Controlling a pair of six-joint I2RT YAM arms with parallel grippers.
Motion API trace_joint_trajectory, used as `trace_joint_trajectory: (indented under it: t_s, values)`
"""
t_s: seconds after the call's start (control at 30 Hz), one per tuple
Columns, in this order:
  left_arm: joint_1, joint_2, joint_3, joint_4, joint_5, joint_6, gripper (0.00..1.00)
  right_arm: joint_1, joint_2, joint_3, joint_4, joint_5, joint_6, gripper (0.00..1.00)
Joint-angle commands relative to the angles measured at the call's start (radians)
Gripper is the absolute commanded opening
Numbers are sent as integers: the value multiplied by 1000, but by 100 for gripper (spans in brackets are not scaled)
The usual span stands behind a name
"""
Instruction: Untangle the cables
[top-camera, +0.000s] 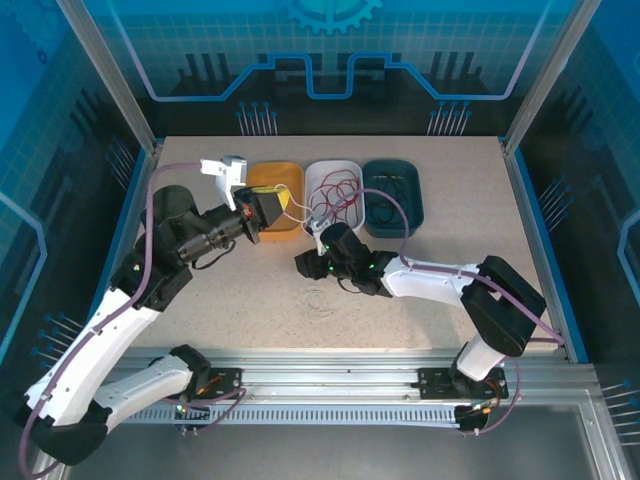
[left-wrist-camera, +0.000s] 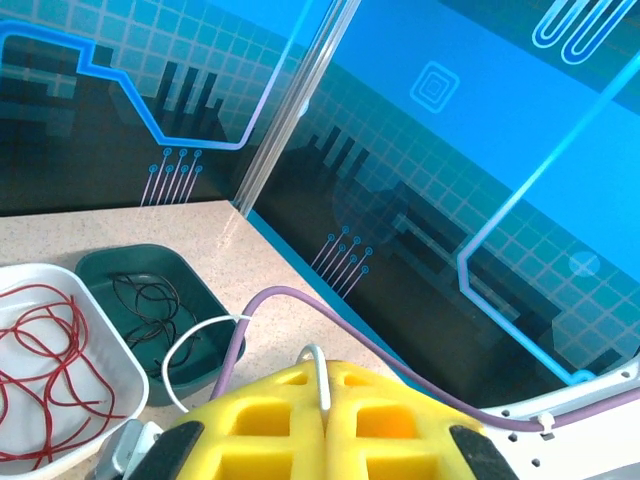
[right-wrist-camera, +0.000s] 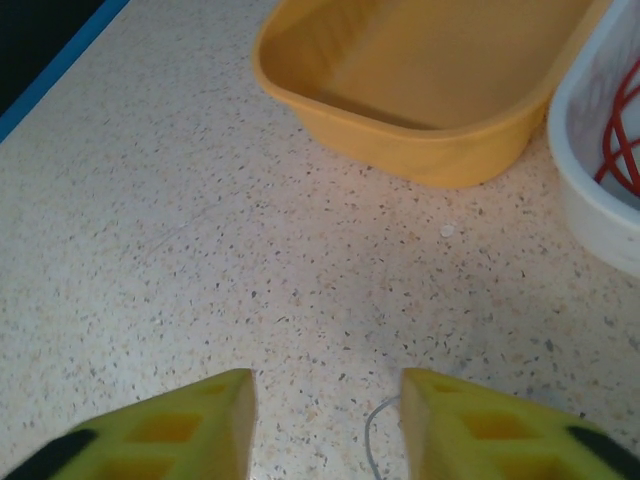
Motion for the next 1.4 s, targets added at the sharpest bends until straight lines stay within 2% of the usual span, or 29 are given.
trace_joint_trajectory:
  t_s: [0.0, 0.13, 0.2, 0.33, 0.53, 0.73, 0.87, 0.93, 1.07, 1.37]
  values:
    - [5, -42, 54, -17, -66, 45, 0, -10, 6, -16, 45, 44, 52, 35]
    - [5, -62, 117, -84, -207, 121, 0, -48, -18, -107, 52, 37, 98, 31]
    - [7, -63, 159, -112, -275, 159, 0, -66, -37, -153, 55, 35, 113, 26]
    - [13, -55, 213, -125, -334, 213, 0, -99, -73, -219, 61, 41, 138, 26]
    - [21, -26, 231, -126, -381, 243, 0, -132, -137, -270, 37, 57, 155, 31]
    - [60, 36, 221, -114, -430, 272, 0, -137, -235, -251, -78, 92, 126, 43]
    - [123, 107, 228, -102, -394, 262, 0, -138, -332, -223, -199, 153, 102, 53]
    - [145, 143, 228, -96, -373, 252, 0, -141, -382, -213, -250, 180, 89, 64]
    - [182, 215, 223, -69, -345, 239, 0, -153, -481, -191, -367, 246, 74, 98]
    - [242, 354, 235, -3, -270, 199, 0, -184, -661, -179, -512, 356, 39, 100]
